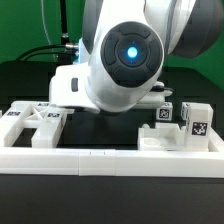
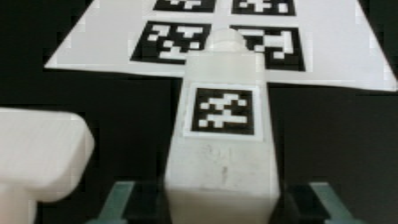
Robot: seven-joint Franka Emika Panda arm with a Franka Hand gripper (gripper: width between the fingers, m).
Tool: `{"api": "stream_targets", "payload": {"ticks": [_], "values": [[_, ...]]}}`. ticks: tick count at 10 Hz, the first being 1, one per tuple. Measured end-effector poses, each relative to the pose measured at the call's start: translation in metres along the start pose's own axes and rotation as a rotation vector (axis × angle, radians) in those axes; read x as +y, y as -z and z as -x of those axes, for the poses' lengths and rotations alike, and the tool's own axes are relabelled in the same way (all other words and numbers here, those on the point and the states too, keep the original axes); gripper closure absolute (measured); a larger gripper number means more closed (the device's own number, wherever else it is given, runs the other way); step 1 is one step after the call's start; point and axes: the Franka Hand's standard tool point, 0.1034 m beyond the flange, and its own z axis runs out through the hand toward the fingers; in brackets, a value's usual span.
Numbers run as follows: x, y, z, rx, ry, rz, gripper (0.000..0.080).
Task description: Assemble chair
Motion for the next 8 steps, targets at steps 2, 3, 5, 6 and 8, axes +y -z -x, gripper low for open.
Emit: {"api": "stream_targets", "payload": {"ticks": [2, 3, 5, 6, 8], "values": [[-0.003, 0.022, 0.031, -0.021, 0.004, -0.002, 0.0521], [-0.002, 0.019, 0.027, -0.011, 0.003, -0.002, 0.0521], [-0.001, 0.022, 0.022, 0.022, 0.003, 0.0, 0.052], [-0.002, 0.024, 0.022, 0.028, 0.003, -0.003, 0.052], [-0.006, 0.05, 0.023, 0.131, 0.012, 0.004, 0.052]]}}
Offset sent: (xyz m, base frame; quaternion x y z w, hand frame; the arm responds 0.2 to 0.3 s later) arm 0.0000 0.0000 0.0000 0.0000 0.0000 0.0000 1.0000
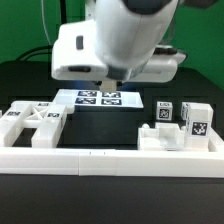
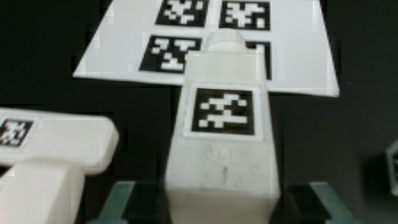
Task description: Assemble chair
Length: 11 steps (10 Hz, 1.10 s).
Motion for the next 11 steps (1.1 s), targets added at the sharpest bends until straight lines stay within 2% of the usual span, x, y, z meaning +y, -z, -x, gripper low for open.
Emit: {"api": "stream_targets", "payload": {"ticks": [1, 2, 3, 5, 6, 8, 9, 11], "values": [[-0.003, 0.021, 0.002, 0.076, 0.007, 0.004, 0.0519], [-0.005, 0.034, 0.004, 0.123, 0.012, 0.011, 0.0519], [-0.003, 0.043, -0.008, 0.265, 0.015, 0.019, 0.0519], [-0.002, 0.04, -0.005, 0.396, 0.014, 0.018, 0.0519], [-0.005, 0.046, -0.006, 0.448, 0.015, 0.017, 0.0519], [-0.01, 0.069, -0.003, 0.583, 0.007, -0.006, 0.0519], [-0.011, 0.079, -0.005, 0.643, 0.007, -0.006, 0.0519], [-0.008, 0.079, -0.011, 0.798, 0.002, 0.005, 0.0519]]}}
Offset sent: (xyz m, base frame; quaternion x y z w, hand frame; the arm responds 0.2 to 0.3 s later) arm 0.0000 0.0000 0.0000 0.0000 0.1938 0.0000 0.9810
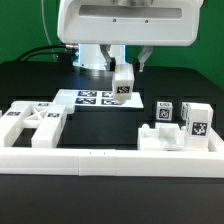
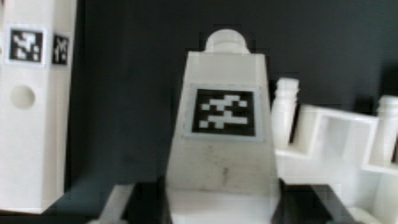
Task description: Assemble chair
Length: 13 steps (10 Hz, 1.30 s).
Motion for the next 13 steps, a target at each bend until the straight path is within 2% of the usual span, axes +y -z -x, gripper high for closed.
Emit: {"api": "stream_targets", "payload": {"ticks": [2, 3, 5, 6, 7, 9, 11, 12, 13], "values": [[0.001, 0.002, -0.009, 0.136, -0.008, 0.012, 0.0519], [-0.007, 0.007, -0.018, 0.222, -0.013, 0.017, 0.0519], [-0.006, 0.012, -0.031, 0.349, 0.004, 0.032, 0.0519], [-0.007, 0.008, -0.026, 0.326, 0.004, 0.03, 0.0519], [-0.007, 0.01, -0.028, 0.329, 0.004, 0.03, 0.0519], [-0.015, 0.023, -0.049, 0.356, 0.024, 0.032, 0.0519], [-0.014, 0.02, -0.049, 0.377, 0.025, 0.035, 0.0519], [-0.013, 0.024, -0.053, 0.428, 0.028, 0.041, 0.0519], [-0.009, 0.024, -0.054, 0.549, 0.036, 0.062, 0.0519]]}}
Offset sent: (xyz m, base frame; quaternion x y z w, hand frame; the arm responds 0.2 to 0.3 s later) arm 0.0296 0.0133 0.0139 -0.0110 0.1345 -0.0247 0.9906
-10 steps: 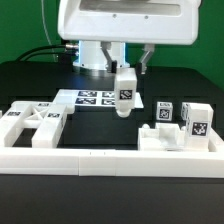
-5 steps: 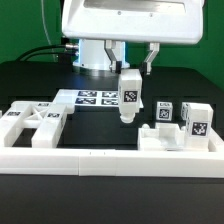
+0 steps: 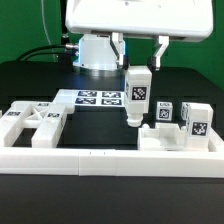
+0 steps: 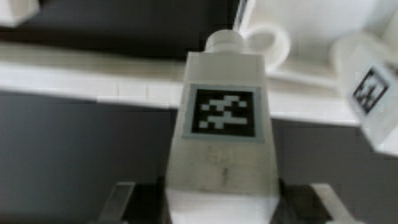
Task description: Assemble chair
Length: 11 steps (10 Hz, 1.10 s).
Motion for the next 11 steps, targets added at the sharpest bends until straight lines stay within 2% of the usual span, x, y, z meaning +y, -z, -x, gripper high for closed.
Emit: {"api": "stream_targets", "payload": {"ticks": [1, 3, 7, 9, 10, 11], "values": [[-0.001, -0.002, 0.007, 0.064, 0.028, 0.012, 0.0519], [-0.017, -0.003, -0.003, 0.065, 0.072, 0.002, 0.0519], [-0.016, -0.005, 0.0, 0.062, 0.071, 0.003, 0.0519], [-0.036, -0.016, -0.001, 0.056, 0.11, -0.007, 0.0519], [-0.041, -0.021, -0.001, 0.053, 0.121, -0.006, 0.0519], [-0.04, -0.022, 0.001, 0.05, 0.124, -0.005, 0.0519]]}}
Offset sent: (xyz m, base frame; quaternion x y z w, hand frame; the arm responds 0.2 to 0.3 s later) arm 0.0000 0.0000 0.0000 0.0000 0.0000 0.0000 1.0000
